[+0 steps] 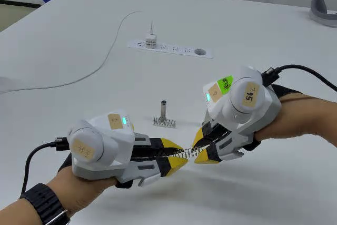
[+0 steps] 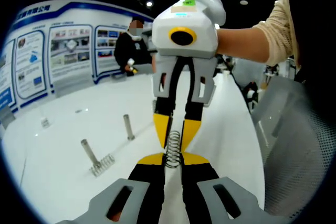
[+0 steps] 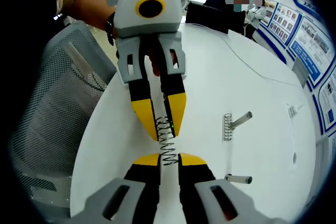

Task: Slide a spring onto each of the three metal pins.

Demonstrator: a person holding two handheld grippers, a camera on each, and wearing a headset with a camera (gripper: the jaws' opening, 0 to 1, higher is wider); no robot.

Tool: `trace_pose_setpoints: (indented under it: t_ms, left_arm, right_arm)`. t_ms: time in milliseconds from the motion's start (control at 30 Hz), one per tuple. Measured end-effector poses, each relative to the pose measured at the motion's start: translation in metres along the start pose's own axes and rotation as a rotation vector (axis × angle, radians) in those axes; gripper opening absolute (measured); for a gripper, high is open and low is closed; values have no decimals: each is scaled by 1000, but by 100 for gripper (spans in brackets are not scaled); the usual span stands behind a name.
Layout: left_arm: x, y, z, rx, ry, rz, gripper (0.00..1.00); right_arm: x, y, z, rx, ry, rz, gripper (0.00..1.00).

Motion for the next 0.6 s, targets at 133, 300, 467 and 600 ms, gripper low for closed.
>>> trace_pose_setpoints:
  t_ms: [133, 300, 467, 600]
  left_arm:
    - [-1, -1, 0, -2, 3, 1, 10]
    - [-1, 1, 0, 3, 2, 1, 10]
    - [-1, 1, 0, 8, 3, 4, 10]
    - [-2, 1, 0, 8, 8, 3, 10]
  right_arm:
    - [2, 0, 4, -5, -10, -4, 12]
    - [9, -1, 13, -12, -37, -13, 12]
    - [17, 0, 18, -4, -65, -26, 12]
    - [22, 2, 20, 0, -81, -29, 12]
Point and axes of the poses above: the centre of the closed fingertips' face, and the gripper's own axes: z roughly backward along the fingers, y roughly to its left, x roughly out of its top, the point moved 1 cm from there along z, roughly backward along the fingers, and after that the axes turned 8 degrees about -z, right-handed, at the moved point
